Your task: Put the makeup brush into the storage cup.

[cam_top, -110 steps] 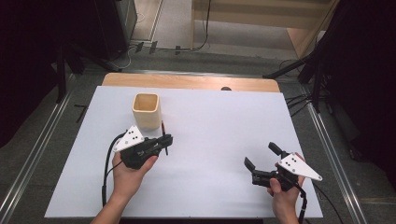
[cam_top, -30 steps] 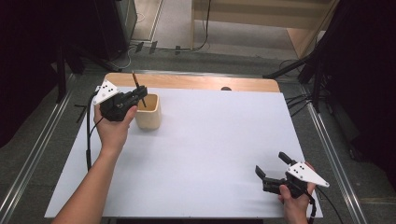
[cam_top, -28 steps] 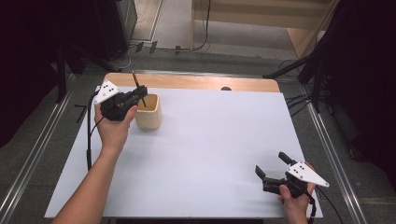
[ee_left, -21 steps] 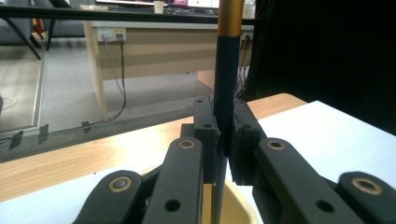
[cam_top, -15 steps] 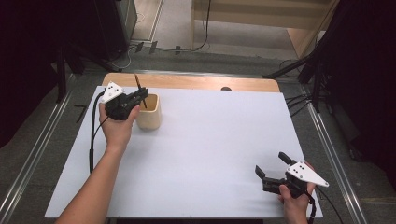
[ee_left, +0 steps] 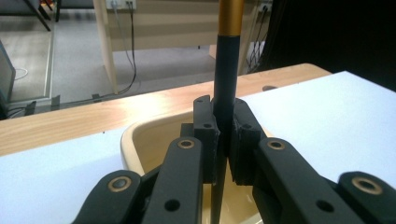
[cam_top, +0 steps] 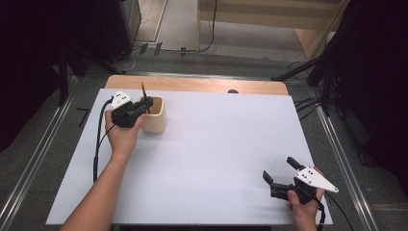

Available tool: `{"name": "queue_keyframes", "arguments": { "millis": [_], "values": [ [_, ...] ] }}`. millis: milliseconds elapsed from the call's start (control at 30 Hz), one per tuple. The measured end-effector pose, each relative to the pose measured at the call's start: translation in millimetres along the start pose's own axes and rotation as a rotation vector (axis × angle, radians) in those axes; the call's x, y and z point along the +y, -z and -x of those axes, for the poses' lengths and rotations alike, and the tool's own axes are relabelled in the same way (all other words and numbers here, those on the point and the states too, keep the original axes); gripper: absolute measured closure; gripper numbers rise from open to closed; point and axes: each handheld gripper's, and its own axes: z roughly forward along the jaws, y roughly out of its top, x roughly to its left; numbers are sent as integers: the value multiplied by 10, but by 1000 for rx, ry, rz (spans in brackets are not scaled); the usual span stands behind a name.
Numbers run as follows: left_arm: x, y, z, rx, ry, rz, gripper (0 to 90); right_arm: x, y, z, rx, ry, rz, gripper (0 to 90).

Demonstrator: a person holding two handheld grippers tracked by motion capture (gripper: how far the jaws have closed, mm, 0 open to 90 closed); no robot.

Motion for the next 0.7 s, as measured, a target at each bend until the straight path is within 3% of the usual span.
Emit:
{"name": "queue_keyframes", "arguments": {
  "millis": [267, 300, 400, 533, 633, 667, 700],
  "values": [
    [-1, -3, 0, -1, 2, -21, 839, -1, -2, 1, -2, -2, -2, 0],
    [4, 7, -10, -13, 19, -26, 834, -1, -2, 2, -3, -3, -2, 0],
    [8, 29, -25, -36, 33, -29, 765, -2, -2, 4, -3, -5, -3, 0],
    [37, 90, -24, -53, 64, -3, 551, -3, -3, 9, 0, -11, -2, 0],
    [53, 139, -1, -43, 45, 16, 369, -2, -2, 12, 0, -13, 0, 0],
    [59, 165, 9, -38, 35, 23, 369, -1, -1, 13, -1, -15, 0, 0],
    [61, 191, 22, -29, 31, 28, 222, -2, 2, 18, -2, -14, 1, 0]
  ]
}}
